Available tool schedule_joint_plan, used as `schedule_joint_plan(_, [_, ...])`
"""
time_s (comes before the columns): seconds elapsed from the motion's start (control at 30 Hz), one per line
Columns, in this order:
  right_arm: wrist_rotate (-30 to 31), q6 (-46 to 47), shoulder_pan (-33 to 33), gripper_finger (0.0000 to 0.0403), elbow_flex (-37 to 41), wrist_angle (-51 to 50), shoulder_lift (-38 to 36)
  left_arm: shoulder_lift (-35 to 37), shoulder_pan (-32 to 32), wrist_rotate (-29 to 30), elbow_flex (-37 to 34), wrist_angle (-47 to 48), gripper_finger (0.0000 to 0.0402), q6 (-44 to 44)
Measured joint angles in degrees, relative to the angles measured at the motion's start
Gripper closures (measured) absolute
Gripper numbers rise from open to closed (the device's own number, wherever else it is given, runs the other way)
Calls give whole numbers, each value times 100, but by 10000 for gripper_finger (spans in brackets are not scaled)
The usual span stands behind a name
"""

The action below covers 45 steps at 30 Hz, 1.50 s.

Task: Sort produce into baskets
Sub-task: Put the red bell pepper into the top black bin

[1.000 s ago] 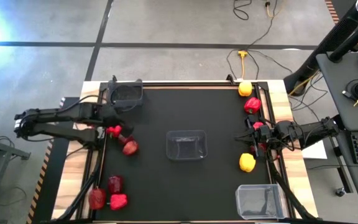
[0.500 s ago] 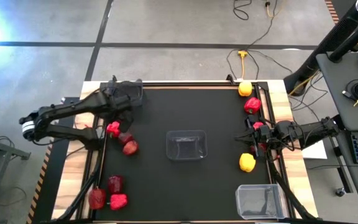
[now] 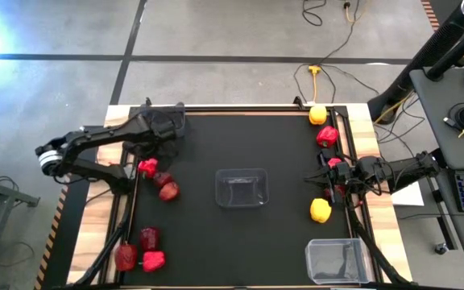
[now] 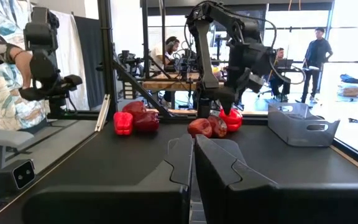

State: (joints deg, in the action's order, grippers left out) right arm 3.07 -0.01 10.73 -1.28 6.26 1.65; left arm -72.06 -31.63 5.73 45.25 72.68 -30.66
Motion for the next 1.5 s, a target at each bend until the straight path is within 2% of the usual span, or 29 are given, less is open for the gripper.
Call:
schedule_joint_plan(0.47, [-1, 0, 1, 392, 0, -1, 0, -386, -16, -207, -815, -899, 18, 169])
schedule_joint_plan(0.77, [0, 0, 1, 392, 0, 0, 0, -338, -16, -20, -951, -1069, 83, 288])
schedule_joint_plan(0.9, [0, 0, 1, 392, 0, -2, 0, -255, -16, 134, -797, -1070, 96, 302])
schedule_joint_plan(1.03, [0, 0, 1, 392, 2, 0, 0, -236, -16, 66, -305, -632, 93, 250])
schedule_joint_plan(1.17, [0, 0, -1, 392, 0, 0, 0, -259, -14, 148, 628, 184, 94, 351])
schedule_joint_plan(1.33, [0, 0, 1, 392, 0, 0, 0, -275, -116, 934, 1980, 552, 92, 498])
schedule_joint_plan(1.5, [0, 0, 1, 392, 0, -2, 0, -449, -630, 1542, 2936, 467, 91, 722])
